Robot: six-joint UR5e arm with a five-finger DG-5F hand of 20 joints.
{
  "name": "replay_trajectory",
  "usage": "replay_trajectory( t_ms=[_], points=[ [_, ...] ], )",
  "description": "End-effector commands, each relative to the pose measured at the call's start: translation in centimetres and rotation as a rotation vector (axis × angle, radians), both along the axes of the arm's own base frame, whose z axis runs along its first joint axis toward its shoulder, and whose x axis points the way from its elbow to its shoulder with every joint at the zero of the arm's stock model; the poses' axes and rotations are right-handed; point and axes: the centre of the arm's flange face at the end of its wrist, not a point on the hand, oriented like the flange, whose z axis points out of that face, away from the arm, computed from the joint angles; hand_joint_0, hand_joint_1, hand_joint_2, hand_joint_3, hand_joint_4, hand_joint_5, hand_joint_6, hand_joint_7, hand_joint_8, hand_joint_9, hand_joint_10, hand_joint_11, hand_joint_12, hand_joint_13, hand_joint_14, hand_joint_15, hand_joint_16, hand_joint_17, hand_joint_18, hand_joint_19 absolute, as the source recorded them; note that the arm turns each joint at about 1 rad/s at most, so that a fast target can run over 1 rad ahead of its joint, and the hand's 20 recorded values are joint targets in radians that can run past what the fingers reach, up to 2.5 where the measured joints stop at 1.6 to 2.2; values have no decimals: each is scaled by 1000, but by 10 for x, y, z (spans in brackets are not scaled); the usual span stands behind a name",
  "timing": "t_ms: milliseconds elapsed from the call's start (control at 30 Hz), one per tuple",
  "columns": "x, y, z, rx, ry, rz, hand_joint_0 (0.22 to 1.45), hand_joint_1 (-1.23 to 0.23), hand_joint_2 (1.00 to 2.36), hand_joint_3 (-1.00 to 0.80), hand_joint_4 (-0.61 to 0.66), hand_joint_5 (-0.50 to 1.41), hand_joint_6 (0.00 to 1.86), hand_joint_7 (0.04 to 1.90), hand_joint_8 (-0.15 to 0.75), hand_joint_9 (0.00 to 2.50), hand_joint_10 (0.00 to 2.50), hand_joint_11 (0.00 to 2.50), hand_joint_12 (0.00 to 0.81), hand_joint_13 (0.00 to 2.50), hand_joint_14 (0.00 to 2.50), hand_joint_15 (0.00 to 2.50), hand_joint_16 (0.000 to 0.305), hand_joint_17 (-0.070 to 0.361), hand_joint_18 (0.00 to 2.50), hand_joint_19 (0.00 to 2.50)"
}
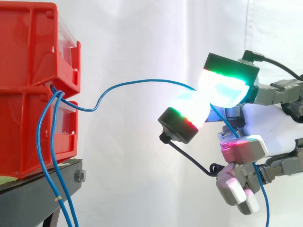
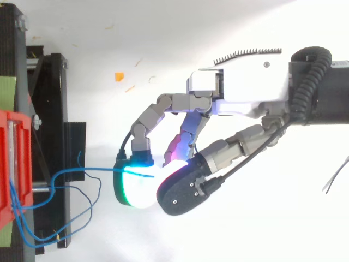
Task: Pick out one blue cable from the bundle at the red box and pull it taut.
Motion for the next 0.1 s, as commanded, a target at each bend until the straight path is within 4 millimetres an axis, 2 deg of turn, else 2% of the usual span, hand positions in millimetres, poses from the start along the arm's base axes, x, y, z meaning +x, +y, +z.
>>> replay_trajectory(
  t_ms=[0,67],
  points=[
    [0,0,0,0,0,0,616,-739,1018,-208,-239,-103,907,855,205,1202,34,870,300,868,23,550,44,99,741,697],
    [0,0,0,0,0,0,617,-740,1018,-211,-239,-103,907,852,209,1202,33,868,299,868,22,546,44,99,740,698]
  ],
)
